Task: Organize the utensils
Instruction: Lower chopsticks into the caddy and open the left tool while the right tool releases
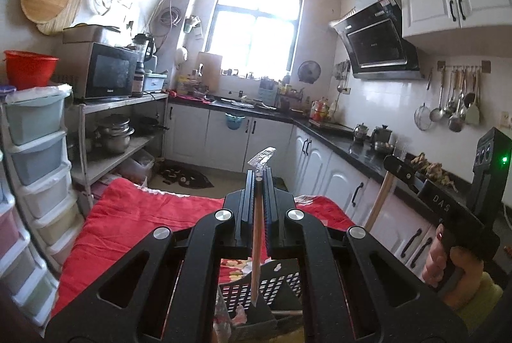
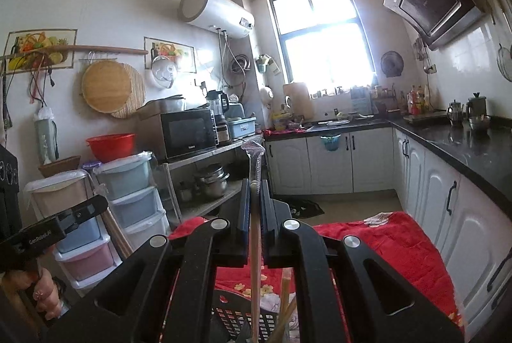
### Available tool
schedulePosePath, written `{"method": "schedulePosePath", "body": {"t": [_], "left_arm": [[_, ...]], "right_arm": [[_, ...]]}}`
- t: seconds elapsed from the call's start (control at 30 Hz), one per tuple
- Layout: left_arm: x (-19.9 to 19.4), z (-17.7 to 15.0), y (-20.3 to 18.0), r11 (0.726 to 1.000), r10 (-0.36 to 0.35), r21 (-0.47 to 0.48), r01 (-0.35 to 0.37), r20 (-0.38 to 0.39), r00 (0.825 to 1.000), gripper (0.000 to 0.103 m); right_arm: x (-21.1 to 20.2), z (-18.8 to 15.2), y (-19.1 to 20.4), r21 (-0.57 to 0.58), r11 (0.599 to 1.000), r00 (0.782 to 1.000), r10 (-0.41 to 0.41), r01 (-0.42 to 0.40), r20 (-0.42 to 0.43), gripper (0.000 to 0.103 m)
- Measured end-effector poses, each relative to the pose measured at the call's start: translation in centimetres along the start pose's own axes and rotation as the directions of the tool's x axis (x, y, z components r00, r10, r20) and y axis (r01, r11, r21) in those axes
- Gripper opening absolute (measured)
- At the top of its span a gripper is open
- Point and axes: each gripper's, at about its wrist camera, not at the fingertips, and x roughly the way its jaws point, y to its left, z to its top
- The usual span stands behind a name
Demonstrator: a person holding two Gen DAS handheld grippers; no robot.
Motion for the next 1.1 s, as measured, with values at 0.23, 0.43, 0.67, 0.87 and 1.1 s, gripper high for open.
{"method": "schedulePosePath", "body": {"t": [0.23,0.43,0.67,0.87,1.1], "left_arm": [[1.4,-1.4,0.3,1.0,0.008,-0.005,-0.008,-0.029,1.0,0.002],[1.9,-2.8,0.0,1.0,0.005,0.01,-0.005,-0.048,0.999,0.002],[2.4,-4.1,-0.3,1.0,-0.005,0.011,0.006,-0.068,0.998,0.002],[2.9,-5.0,-0.2,1.0,-0.011,0.003,0.011,-0.09,0.996,0.002],[3.2,-5.9,-0.2,1.0,-0.014,0.002,0.014,-0.123,0.992,0.002]], "right_arm": [[0.5,-1.6,0.2,-0.022,0.999,0.999,-0.026,0.026,0.021,0.006],[0.9,-3.5,-0.2,-0.01,0.999,0.999,-0.038,0.038,0.007,0.006],[1.2,-4.9,-0.2,-0.011,0.999,0.999,-0.046,0.046,-0.014,0.006],[1.3,-6.0,-0.6,0.029,0.998,0.997,-0.055,0.057,-0.063,0.006],[1.2,-6.6,-1.2,0.07,0.996,0.992,-0.049,0.058,-0.119,0.007]]}}
